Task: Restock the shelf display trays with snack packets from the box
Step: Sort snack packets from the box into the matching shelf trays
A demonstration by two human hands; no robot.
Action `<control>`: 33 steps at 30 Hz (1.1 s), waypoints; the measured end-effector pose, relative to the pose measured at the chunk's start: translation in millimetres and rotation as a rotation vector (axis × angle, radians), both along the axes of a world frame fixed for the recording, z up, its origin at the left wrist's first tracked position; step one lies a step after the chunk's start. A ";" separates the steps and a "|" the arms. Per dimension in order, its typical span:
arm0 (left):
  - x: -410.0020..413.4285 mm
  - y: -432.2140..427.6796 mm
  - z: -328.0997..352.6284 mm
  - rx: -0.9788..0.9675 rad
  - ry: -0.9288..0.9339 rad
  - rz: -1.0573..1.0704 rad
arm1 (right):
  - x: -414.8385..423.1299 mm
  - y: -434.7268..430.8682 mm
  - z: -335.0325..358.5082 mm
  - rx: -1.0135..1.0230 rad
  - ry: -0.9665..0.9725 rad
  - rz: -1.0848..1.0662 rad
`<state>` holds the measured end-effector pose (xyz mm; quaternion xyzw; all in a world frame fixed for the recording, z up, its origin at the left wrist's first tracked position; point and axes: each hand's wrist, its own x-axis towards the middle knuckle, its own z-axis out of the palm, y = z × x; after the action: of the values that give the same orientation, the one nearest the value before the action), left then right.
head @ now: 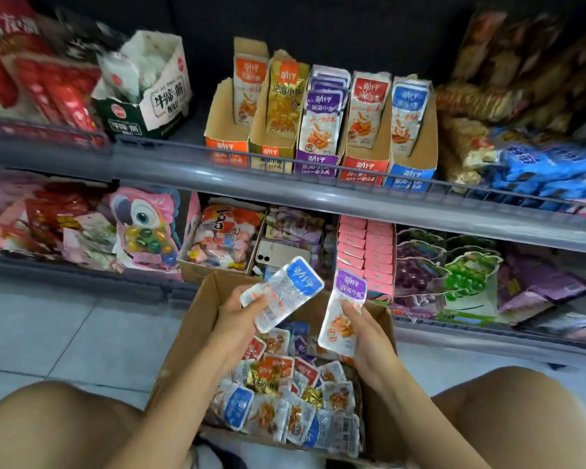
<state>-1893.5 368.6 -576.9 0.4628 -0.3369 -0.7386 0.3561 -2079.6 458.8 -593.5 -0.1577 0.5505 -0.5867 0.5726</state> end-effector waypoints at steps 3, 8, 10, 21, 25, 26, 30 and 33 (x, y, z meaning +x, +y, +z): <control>2.1 10.4 0.7 -0.017 -0.049 -0.036 | 18.3 -0.9 15.8 -0.032 -0.048 0.081; 6.2 15.9 19.4 -0.363 -0.391 -0.250 | 31.9 -11.4 40.1 -0.086 -0.047 0.066; 4.7 15.2 26.8 -0.413 -0.544 -0.355 | 35.0 -14.4 47.4 -0.088 -0.027 0.083; -2.0 11.0 56.5 -0.008 -0.058 -0.362 | 54.2 -21.0 80.5 -0.156 0.308 0.137; -0.5 8.2 73.4 -0.108 -0.123 -0.350 | 44.7 -30.8 89.8 -0.166 0.269 0.096; 0.2 5.2 76.4 -0.138 -0.142 -0.346 | 40.7 -34.1 93.4 -0.193 0.235 0.085; 4.1 -7.4 91.4 -0.188 -0.129 -0.317 | 17.5 -48.1 116.8 -0.287 0.253 0.094; 7.2 -19.8 106.1 -0.244 -0.094 -0.293 | 1.3 -59.9 139.1 -0.304 0.291 0.212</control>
<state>-1886.3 348.8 -470.8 0.3963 -0.5040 -0.7136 0.2822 -2078.3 398.9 -454.3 -0.3822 0.5129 -0.5704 0.5153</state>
